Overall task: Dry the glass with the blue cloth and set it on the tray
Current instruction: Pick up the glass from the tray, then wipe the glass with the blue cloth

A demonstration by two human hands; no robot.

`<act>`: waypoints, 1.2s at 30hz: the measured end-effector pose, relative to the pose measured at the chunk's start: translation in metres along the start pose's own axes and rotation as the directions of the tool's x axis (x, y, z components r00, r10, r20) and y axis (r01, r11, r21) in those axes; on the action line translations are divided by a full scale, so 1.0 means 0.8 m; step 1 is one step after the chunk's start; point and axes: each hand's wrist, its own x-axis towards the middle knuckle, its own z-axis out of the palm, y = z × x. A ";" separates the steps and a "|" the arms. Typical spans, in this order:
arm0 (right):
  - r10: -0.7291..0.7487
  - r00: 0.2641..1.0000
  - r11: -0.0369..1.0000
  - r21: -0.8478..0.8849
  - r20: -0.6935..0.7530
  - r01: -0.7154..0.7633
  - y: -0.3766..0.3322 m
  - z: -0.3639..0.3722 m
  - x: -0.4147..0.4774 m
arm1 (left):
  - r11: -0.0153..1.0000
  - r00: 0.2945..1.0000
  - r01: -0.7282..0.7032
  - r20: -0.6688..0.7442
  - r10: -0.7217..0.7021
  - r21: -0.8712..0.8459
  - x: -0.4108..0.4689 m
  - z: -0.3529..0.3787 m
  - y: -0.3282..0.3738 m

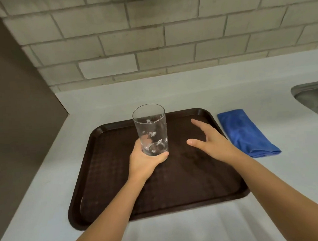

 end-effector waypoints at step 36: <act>0.120 0.921 0.990 -0.030 -0.371 -0.141 0.061 -0.107 0.012 | 0.596 0.771 0.522 0.636 -0.023 -0.611 -0.001 -0.006 0.091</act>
